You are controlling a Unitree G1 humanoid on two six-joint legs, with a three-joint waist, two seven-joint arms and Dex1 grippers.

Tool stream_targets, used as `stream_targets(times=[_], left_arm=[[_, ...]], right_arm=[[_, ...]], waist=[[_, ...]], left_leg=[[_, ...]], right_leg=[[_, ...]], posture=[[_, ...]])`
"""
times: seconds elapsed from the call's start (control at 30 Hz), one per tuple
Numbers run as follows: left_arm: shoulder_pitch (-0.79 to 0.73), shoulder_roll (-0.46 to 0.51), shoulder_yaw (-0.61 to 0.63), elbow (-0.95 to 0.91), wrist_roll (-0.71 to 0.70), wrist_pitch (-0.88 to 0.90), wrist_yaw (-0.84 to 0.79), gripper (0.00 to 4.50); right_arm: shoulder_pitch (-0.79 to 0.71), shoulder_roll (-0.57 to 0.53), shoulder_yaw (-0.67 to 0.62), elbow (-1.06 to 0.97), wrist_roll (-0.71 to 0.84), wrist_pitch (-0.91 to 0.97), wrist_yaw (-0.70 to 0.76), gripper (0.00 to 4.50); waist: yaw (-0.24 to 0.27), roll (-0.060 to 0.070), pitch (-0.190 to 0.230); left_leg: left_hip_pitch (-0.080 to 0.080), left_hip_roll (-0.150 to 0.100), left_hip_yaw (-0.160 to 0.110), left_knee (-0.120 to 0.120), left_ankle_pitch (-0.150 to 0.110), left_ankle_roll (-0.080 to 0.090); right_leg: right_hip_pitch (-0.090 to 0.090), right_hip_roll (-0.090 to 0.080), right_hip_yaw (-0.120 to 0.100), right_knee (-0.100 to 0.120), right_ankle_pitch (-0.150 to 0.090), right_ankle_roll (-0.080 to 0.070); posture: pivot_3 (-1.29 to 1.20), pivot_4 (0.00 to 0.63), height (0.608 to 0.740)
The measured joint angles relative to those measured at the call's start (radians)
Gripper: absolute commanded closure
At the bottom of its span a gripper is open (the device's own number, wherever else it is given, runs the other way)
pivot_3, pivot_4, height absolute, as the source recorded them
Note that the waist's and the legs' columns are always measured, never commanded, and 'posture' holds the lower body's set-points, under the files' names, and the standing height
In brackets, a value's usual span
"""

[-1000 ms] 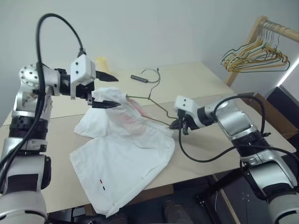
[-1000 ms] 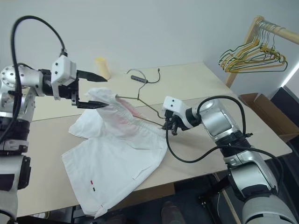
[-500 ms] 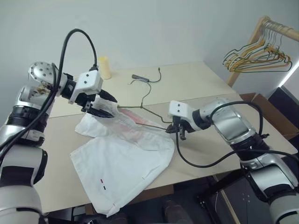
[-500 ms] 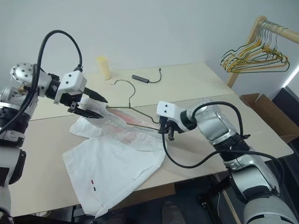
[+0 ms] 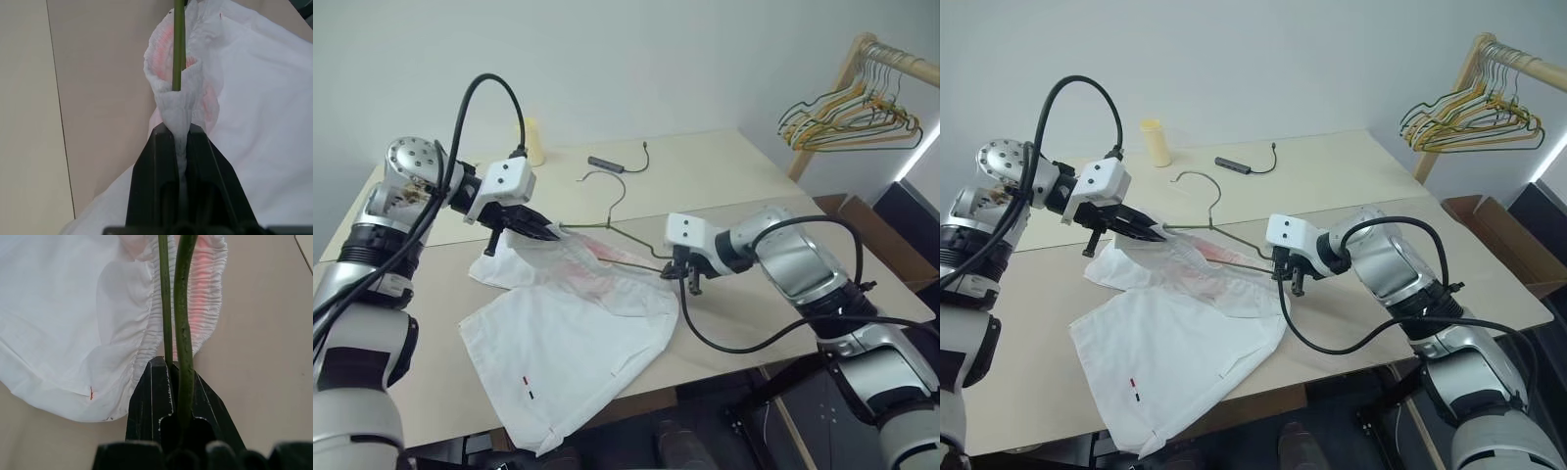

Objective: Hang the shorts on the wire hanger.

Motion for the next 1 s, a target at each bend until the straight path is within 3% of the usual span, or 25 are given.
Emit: stream_targets(times=[0.23,0.4,0.57,0.67,1.0], left_arm=[[0.018,-0.007,0.042,0.014,0.082,-0.061,0.001,4.5],[0.032,0.003,0.083,0.033,0.1,-0.08,0.0,4.5],[0.032,0.012,0.127,0.071,0.118,-0.086,0.01,4.5],[0.032,0.012,0.155,0.084,0.121,-0.086,0.011,4.5],[0.033,0.016,0.196,0.071,0.121,-0.078,0.001,4.5]], right_arm=[[0.027,0.01,-0.029,-0.008,0.002,-0.114,-0.044,2.38],[0.058,-0.002,-0.151,-0.012,0.045,-0.083,-0.093,0.75],[0.1,-0.065,-0.299,-0.015,0.101,0.003,-0.121,0.75],[0.201,-0.081,-0.334,-0.034,0.15,0.059,-0.119,0.75],[0.301,0.11,-0.291,-0.083,0.246,0.156,-0.203,0.75]], waist=[[-0.002,0.0,0.0],[-0.001,0.0,0.0],[0.002,0.0,0.0],[0.0,-0.001,0.0],[-0.029,-0.001,0.0]], left_leg=[[0.0,0.0,0.0,0.001,0.0,0.0],[-0.001,0.0,0.0,0.001,0.0,0.0],[-0.001,0.0,0.0,0.002,0.0,0.001],[-0.001,0.0,0.0,0.002,0.0,0.001],[0.001,0.0,0.0,0.005,0.0,0.001]], right_leg=[[0.0,0.0,0.0,0.001,0.0,0.0],[0.0,0.0,0.0,0.0,0.0,0.0],[0.001,0.0,0.0,0.0,0.0,0.0],[0.001,0.0,0.0,0.0,0.0,0.0],[0.001,0.0,0.002,0.007,0.0,0.001]], posture=[[-0.13,0.0,0.74],[-0.15,0.0,0.74],[-0.17,0.0,0.74],[-0.17,0.0,0.74],[-0.15,0.0,0.74]])
